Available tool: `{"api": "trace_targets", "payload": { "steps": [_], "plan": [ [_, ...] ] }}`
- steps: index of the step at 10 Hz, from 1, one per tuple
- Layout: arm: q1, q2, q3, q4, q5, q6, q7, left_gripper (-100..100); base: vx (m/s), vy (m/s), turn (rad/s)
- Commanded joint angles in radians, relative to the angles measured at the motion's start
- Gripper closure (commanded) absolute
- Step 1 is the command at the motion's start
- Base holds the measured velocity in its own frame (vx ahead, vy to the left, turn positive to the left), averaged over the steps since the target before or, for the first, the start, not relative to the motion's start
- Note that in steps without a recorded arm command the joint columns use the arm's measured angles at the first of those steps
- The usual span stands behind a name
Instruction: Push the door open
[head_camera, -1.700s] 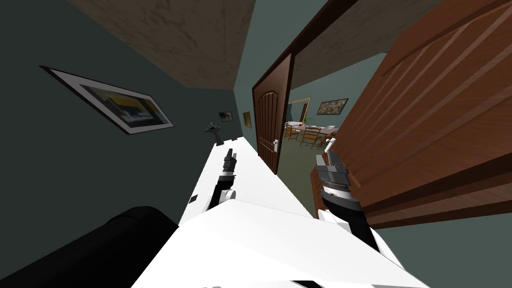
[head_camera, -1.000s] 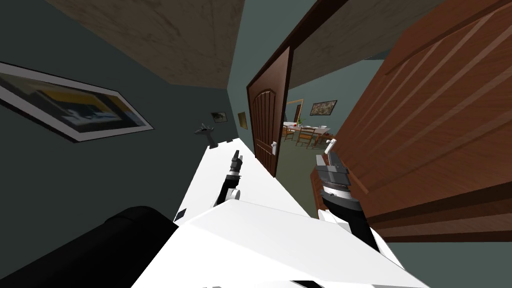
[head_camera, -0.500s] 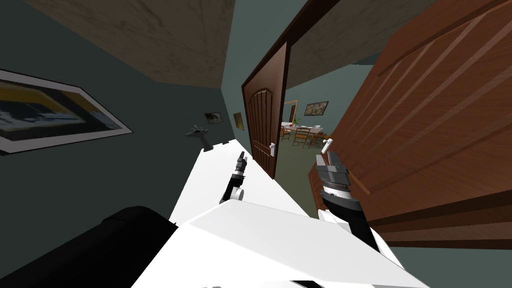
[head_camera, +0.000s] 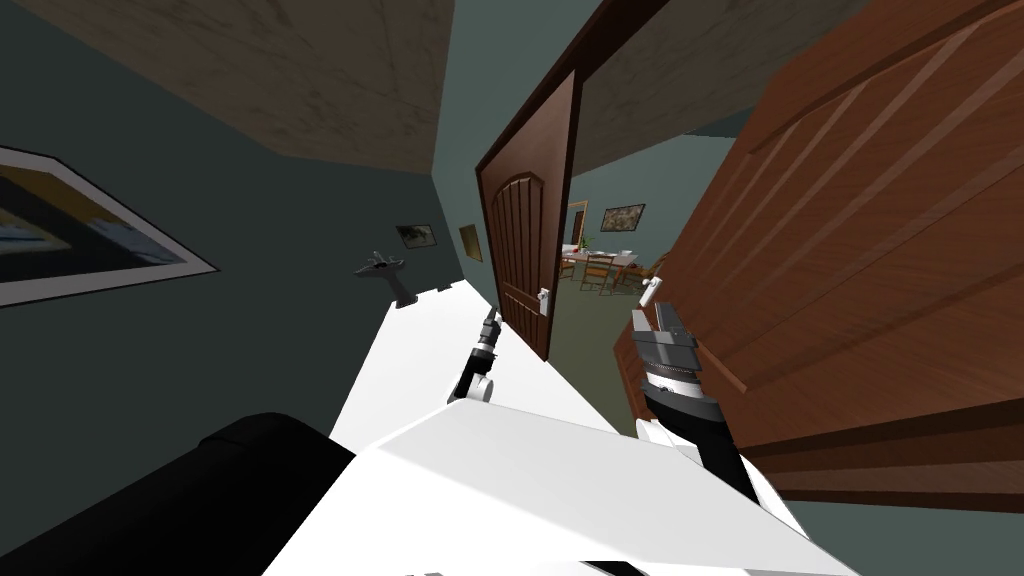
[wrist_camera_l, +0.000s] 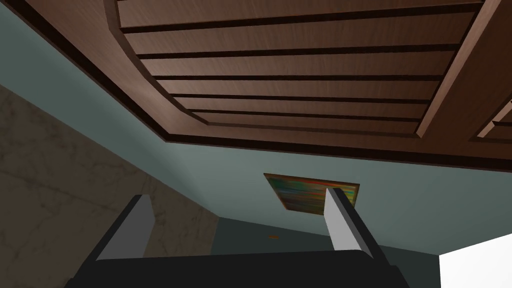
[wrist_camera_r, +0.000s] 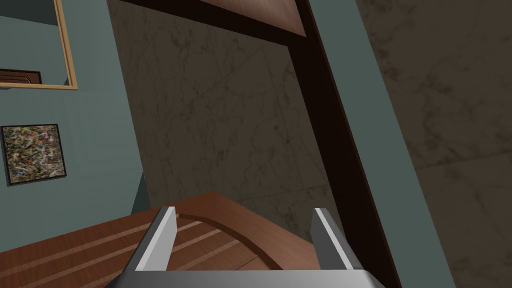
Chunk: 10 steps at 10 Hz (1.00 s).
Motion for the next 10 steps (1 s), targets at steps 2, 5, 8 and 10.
{"api": "trace_targets", "payload": {
  "steps": [2, 5, 8, 10],
  "plan": [
    [-0.034, 0.005, -0.025, 0.057, 0.000, 0.005, 0.014, -100, 0.086, 0.055, -0.124],
    [-0.068, 0.011, -0.055, 0.118, 0.000, 0.010, 0.028, -100, 0.085, 0.070, -0.113],
    [-0.102, 0.017, -0.085, 0.180, -0.001, 0.015, 0.042, -100, 0.084, 0.073, -0.107],
    [-0.124, 0.020, -0.104, 0.220, -0.001, 0.019, 0.052, -100, 0.085, 0.070, -0.116]
  ]
}}
